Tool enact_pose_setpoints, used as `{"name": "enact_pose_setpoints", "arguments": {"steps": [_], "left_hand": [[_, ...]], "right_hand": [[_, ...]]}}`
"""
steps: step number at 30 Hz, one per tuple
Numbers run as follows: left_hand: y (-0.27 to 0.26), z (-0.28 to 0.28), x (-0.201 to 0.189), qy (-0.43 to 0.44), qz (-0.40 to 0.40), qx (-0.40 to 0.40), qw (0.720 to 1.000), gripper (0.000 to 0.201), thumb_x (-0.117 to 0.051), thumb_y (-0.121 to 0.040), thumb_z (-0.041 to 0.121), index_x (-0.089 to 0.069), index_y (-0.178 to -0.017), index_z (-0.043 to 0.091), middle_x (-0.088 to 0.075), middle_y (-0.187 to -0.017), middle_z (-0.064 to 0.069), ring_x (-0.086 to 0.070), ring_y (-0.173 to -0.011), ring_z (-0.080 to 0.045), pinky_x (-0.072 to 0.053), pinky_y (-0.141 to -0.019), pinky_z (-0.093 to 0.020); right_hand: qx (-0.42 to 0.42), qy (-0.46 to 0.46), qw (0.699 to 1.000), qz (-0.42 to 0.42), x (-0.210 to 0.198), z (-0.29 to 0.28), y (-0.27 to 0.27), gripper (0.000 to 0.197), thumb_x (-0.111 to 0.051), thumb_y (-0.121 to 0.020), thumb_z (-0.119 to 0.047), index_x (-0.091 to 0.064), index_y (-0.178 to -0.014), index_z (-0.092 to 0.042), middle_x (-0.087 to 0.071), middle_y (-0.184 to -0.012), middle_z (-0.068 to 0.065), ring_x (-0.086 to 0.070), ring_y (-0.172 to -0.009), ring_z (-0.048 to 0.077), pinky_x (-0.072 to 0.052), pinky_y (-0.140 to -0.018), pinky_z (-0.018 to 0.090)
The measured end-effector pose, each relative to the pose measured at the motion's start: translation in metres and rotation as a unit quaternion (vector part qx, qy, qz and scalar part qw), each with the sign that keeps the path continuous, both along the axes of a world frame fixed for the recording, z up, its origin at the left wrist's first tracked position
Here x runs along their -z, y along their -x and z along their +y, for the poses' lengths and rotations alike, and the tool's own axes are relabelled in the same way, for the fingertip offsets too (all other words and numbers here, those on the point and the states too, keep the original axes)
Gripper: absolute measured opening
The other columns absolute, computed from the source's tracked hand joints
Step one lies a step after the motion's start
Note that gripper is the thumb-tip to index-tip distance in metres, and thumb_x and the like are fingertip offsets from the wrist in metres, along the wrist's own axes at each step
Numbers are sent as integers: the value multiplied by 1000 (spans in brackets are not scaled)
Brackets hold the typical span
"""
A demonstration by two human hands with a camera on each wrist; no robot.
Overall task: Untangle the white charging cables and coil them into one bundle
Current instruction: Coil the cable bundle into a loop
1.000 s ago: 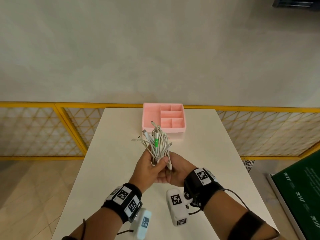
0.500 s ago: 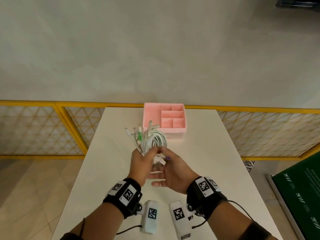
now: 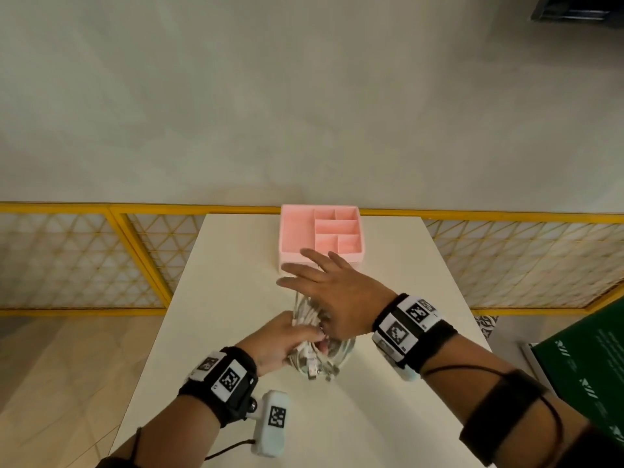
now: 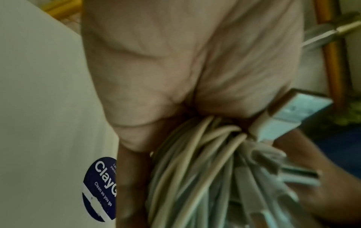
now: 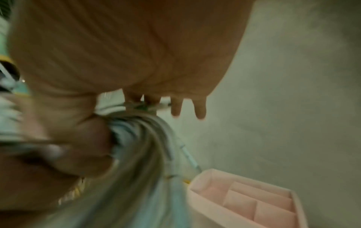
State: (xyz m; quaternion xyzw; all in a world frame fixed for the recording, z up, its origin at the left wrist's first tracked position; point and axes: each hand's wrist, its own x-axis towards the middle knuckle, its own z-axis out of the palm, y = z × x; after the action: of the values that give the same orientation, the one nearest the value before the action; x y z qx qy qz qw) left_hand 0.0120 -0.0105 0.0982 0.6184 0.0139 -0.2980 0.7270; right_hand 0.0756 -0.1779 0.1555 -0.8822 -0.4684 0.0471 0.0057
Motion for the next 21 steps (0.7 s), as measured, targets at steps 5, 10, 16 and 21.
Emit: {"name": "enact_pose_setpoints", "arguments": {"steps": [5, 10, 16, 21], "left_hand": [[5, -4, -1, 12, 16, 71, 997, 18, -68, -83, 13, -67, -99, 5, -69, -83, -14, -68, -75, -23, -55, -65, -30], [3, -1, 0, -60, -28, 50, 997, 9, -69, -81, 15, -71, -88, 11, -72, -81, -12, -69, -75, -23, -54, -66, -30], [-7, -7, 13, -197, -130, -88, 968, 15, -74, -84, 10, -70, -98, 12, -74, -83, -5, -68, -69, -14, -54, -58, -29], [-5, -11, 19, -239, -176, -177, 938, 22, -75, -78, 15, -64, -97, 19, -73, -89, 2, -70, -78, -11, -52, -57, -18]], "right_hand": [[46, -8, 983, 178, 14, -11, -4, 65, -79, -72, -26, -49, -130, -33, -58, -128, -7, -57, -112, 18, -50, -94, 41], [159, -122, 954, 223, 37, -12, 5, 23, -72, -74, -25, -55, -89, -28, -68, -78, -6, -65, -74, 14, -57, -69, 42], [314, -232, 901, 189, 54, -5, 11, 20, -64, -68, -19, -50, -81, -23, -65, -75, -1, -62, -72, 24, -50, -61, 32], [415, -287, 833, 228, 62, 4, 14, 18, -63, -61, -13, -55, -77, -15, -66, -70, 2, -65, -69, 23, -54, -58, 35]]}}
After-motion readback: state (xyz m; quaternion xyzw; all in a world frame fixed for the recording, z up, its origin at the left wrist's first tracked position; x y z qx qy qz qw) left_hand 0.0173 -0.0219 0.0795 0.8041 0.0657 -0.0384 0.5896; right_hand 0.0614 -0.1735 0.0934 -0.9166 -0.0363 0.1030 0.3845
